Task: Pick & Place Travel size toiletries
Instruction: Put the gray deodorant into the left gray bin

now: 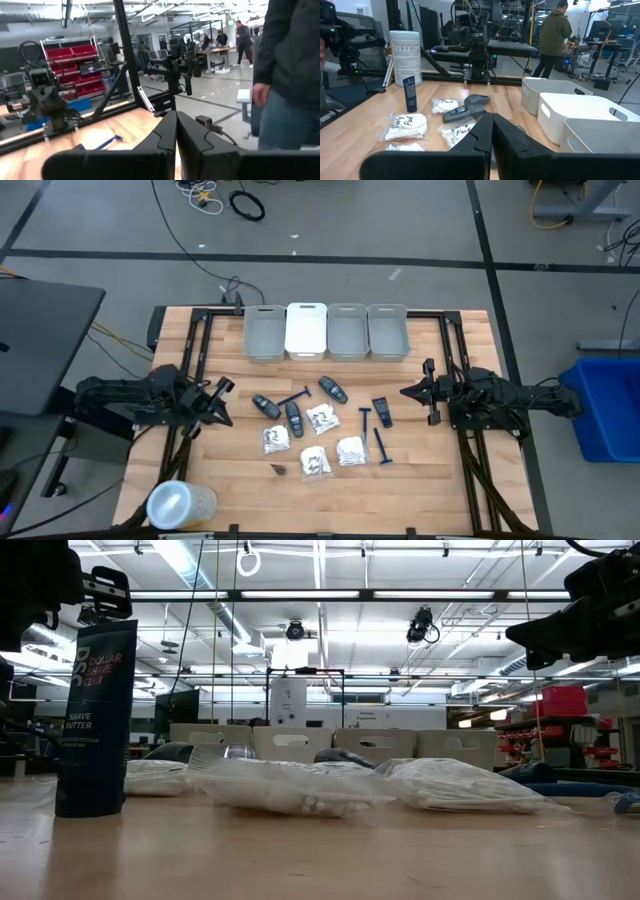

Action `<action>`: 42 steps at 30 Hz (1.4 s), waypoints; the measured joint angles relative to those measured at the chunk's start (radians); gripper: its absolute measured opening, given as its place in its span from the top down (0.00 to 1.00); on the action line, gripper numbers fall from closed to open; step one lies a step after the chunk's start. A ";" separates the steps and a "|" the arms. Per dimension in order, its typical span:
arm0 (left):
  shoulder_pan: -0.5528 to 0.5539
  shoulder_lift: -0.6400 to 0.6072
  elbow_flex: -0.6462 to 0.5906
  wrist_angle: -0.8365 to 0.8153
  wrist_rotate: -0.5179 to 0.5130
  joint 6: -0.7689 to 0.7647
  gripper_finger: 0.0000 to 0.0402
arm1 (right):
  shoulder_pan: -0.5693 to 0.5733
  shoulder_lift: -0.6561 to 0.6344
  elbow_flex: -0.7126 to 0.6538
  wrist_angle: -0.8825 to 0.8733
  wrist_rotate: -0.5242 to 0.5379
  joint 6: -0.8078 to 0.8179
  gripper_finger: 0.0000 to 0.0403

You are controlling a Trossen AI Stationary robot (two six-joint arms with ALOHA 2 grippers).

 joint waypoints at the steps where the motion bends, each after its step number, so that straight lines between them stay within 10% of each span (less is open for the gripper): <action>1: 0.000 0.000 0.000 0.007 0.000 -0.013 0.96 | 0.000 0.000 0.000 0.000 0.000 0.000 0.97; 20: 0.000 0.017 0.123 -0.002 -0.222 -0.151 0.96 | 0.000 0.000 0.000 0.000 0.000 0.000 0.97; 42: 0.000 0.440 0.474 0.003 -0.369 -0.102 0.98 | 0.000 0.000 0.000 0.000 0.000 0.000 0.97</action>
